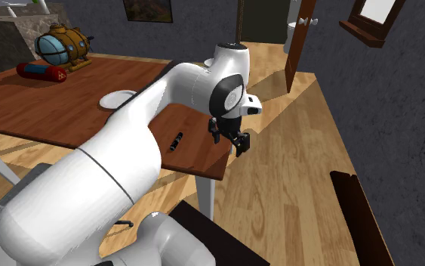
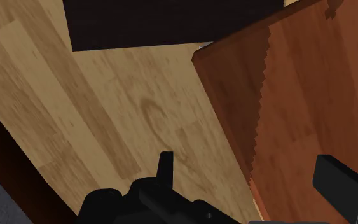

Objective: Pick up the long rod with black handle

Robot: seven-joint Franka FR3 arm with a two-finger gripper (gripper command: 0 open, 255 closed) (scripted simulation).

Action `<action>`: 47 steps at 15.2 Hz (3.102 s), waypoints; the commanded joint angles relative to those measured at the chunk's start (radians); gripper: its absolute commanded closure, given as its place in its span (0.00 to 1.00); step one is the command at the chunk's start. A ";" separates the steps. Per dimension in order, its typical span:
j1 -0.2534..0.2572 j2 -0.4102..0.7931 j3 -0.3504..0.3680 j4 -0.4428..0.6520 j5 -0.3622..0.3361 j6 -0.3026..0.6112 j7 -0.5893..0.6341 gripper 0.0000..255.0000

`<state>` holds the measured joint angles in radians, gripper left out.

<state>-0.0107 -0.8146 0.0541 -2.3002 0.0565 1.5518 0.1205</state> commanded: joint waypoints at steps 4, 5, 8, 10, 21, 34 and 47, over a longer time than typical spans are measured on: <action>0.046 -0.018 0.051 -0.025 0.038 0.043 0.002 0.00; 0.061 -0.023 0.069 -0.033 0.050 0.058 0.002 0.00; 0.108 -0.036 0.121 -0.053 0.086 0.102 0.003 0.00; 0.139 -0.043 0.157 -0.065 0.109 0.132 0.004 0.00; 0.268 -0.061 0.318 -0.127 0.201 0.287 0.004 0.00; 0.277 -0.071 0.334 -0.207 0.217 0.356 0.001 1.00; 0.263 -0.049 0.309 -0.076 0.191 0.246 0.006 1.00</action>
<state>0.2546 -0.8672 0.3670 -2.3919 0.2507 1.8114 0.1275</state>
